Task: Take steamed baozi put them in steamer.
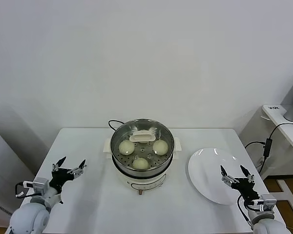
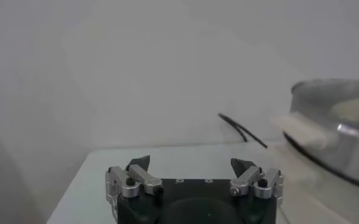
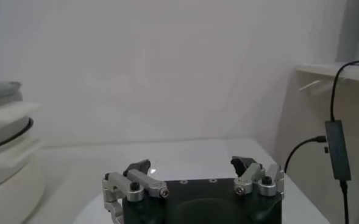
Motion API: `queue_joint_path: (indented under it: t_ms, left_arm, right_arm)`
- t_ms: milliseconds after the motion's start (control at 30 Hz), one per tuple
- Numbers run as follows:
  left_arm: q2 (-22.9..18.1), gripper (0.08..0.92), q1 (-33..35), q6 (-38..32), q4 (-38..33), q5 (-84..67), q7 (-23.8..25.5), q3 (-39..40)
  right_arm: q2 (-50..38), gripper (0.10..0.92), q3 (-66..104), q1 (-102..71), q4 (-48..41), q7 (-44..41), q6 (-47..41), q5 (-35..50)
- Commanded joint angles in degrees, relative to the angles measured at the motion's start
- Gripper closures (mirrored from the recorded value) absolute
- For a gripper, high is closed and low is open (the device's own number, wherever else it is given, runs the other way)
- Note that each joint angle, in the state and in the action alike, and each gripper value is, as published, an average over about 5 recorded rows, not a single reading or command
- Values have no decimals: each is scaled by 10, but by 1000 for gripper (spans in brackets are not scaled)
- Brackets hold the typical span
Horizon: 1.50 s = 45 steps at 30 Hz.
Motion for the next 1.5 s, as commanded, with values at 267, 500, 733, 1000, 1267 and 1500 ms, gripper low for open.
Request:
queue_joint_path:
  t_ms: [267,500,733,1000,1267,1500]
  left_arm:
    - [-14,177,-1,-6,24,19,-9,30]
    - [-14,177,1,-6,22,12,-9,31]
    - [-14,177,-1,-6,19,6,-9,30]
    - [-14,177,-3,-4,21,1,-9,28]
    - [-15,177,-3,-4,22,-2,-9,29]
    - [-15,177,-5,-3,24,-5,-9,29]
  right_arm:
    - [-8,203,-8,-6,-2,-16,-14,8]
    - [-4,203,-9,-5,-5,-19,-12,7]
    - [-2,203,-9,-4,-4,-20,-11,6]
    - [-1,203,-9,1,-10,-20,-11,4]
    - [3,203,-8,5,-14,-21,-13,1]
    - [3,203,-8,7,-16,-22,-15,1]
